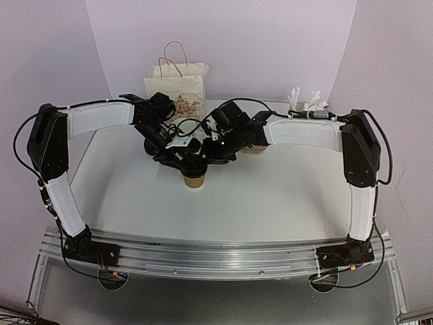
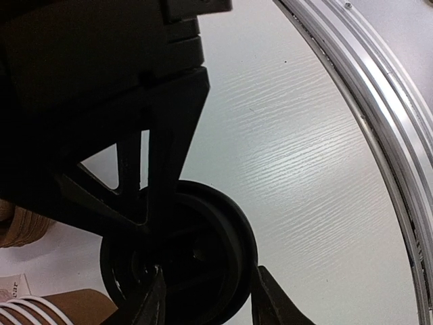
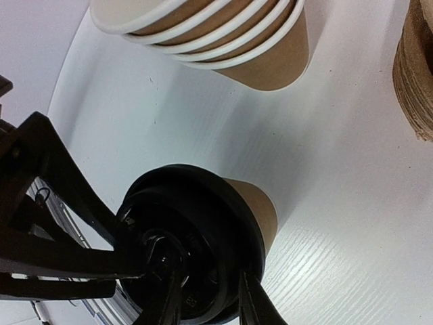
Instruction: Pack the takeout coffee
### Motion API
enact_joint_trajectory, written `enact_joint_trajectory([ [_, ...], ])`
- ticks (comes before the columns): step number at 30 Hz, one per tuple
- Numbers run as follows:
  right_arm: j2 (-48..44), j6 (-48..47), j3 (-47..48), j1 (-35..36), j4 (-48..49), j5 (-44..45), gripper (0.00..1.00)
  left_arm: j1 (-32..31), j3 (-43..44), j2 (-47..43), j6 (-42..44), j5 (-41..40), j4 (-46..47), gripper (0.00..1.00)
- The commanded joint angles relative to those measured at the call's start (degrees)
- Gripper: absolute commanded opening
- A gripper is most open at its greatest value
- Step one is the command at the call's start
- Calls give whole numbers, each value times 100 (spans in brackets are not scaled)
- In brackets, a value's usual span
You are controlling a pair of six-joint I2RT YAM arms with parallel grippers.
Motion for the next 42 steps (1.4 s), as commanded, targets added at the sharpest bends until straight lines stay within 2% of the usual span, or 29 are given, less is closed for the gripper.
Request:
enact_joint_trajectory([
  [1, 78, -79, 217, 39, -325, 41, 30, 16, 307, -465, -21, 357, -294, 46],
  [5, 24, -260, 415, 33, -327, -42, 34, 63, 151, -603, -18, 240, -260, 50],
  [12, 2, -390, 625, 38, -326, -223, 38, 429, 53, -549, -523, 162, 17, 58],
  [15, -233, -753, 428, 36, -263, -234, 49, 563, -205, -597, -356, 112, 75, 65],
  [19, -1043, -1572, -778, 35, 940, -248, 60, 712, -452, -603, -418, 139, 354, 69],
  [22, -1406, -2213, -1643, 36, 1930, -198, 64, 728, -578, -610, -672, 261, 615, 70],
  [25, -1482, -2729, -2119, 45, 2458, -69, 64, 728, -750, -689, -852, 420, 869, 72],
  [32, -1133, -4172, -2376, 288, 3246, -199, 67, 649, -1194, -856, -1257, 549, 1496, 74],
  [36, -1050, -4386, -2488, 294, 3563, -96, 69, 649, -1215, -852, -1755, 497, 1943, 72],
  [42, -926, -4546, -2497, 299, 3607, 79, 71, 626, -1246, -749, -1674, 619, 1984, 72],
])
